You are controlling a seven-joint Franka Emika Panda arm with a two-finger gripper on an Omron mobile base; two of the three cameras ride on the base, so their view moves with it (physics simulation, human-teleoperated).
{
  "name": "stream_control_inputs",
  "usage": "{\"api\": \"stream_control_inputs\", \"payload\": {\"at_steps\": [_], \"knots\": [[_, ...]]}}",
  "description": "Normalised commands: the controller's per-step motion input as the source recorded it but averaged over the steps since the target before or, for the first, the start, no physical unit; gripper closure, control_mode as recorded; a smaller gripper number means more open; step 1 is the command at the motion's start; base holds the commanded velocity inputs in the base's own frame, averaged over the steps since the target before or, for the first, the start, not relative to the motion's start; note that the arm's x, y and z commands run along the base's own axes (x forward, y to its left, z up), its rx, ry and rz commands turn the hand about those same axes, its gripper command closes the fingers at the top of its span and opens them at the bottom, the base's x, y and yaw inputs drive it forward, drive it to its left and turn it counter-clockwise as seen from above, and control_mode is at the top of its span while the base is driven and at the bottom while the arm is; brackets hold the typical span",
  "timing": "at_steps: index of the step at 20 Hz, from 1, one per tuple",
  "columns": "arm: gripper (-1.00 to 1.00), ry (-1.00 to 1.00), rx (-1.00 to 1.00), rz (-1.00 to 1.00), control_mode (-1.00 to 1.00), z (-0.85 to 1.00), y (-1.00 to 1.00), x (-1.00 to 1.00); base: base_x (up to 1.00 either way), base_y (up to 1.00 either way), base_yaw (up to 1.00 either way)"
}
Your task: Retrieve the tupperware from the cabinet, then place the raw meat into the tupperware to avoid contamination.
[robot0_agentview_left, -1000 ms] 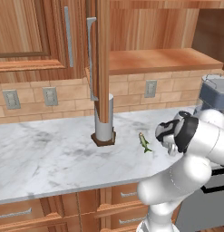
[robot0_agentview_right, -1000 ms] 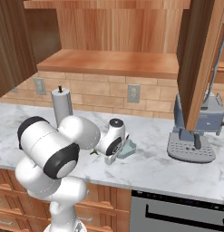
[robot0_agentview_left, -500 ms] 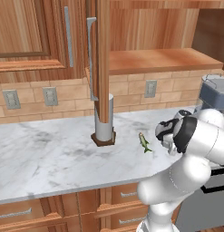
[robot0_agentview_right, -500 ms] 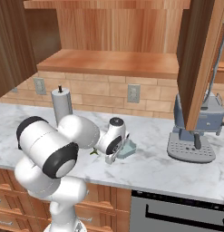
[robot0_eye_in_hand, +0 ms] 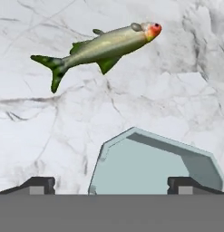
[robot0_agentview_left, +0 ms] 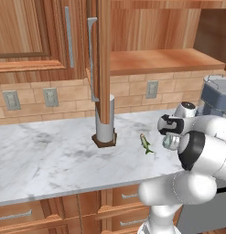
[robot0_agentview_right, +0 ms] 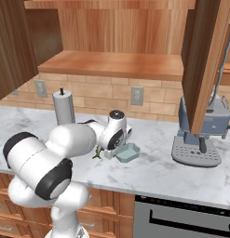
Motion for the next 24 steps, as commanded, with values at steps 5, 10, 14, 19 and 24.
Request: {"api": "stream_control_inputs", "payload": {"at_steps": [5, 10, 14, 19, 24], "knots": [[-1.0, 0.0, 0.08, -0.26, -1.0, 0.31, 0.33, 0.01, 0.0, 0.0, 0.0], [-1.0, 0.0, 0.04, -0.28, -1.0, 0.3, 0.33, 0.05, 0.0, 0.0, 0.0], [-1.0, 0.0, 0.07, -0.29, -1.0, 0.23, 0.3, 0.02, 0.0, 0.0, 0.0], [-1.0, 0.04, 0.09, -0.29, -1.0, 0.09, 0.3, 0.0, 0.0, 0.0, 0.0], [-1.0, 0.04, 0.03, -0.26, -1.0, 0.0, 0.43, 0.0, 0.0, 0.0, 0.0]]}}
